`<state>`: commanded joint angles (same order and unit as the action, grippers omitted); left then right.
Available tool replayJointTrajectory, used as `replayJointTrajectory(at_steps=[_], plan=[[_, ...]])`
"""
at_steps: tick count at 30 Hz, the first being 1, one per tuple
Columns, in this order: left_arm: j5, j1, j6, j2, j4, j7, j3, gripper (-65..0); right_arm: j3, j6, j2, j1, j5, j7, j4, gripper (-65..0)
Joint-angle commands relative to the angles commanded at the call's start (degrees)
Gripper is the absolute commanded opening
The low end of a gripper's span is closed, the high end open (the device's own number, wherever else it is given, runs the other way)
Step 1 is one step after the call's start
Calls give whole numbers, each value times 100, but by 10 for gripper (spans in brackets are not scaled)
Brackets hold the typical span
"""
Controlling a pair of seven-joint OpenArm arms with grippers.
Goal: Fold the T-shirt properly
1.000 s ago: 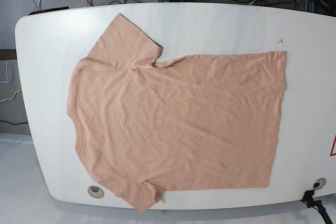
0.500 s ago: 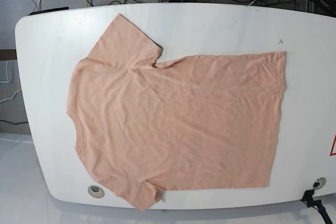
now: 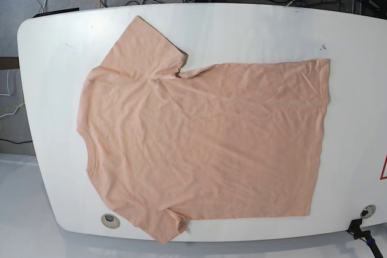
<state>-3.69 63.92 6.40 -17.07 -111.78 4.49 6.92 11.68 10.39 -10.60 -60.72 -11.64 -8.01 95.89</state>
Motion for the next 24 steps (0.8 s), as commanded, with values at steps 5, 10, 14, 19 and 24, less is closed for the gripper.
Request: replayJointTrajectory(at_steps=[5,10,14,19,24], plan=[[-70,82,47,-123,-687,126,91,-632,4,-42,4,69,-31,-260,815,-519],[100,-40,33,-66,-936,339,214,-650,262,-11,26,-76,125,-223,697,-617],[161,-146,46,-36,-1179,432,280,-650,291,-7,23,-22,169,-644,1246,-618],[141,-371,80,12,-1291,465,360,-632,293,-2,23,124,185,-1020,1703,-620],[-161,-723,119,38,-1216,686,514,-598,312,-82,17,236,192,-1169,2046,-622]])
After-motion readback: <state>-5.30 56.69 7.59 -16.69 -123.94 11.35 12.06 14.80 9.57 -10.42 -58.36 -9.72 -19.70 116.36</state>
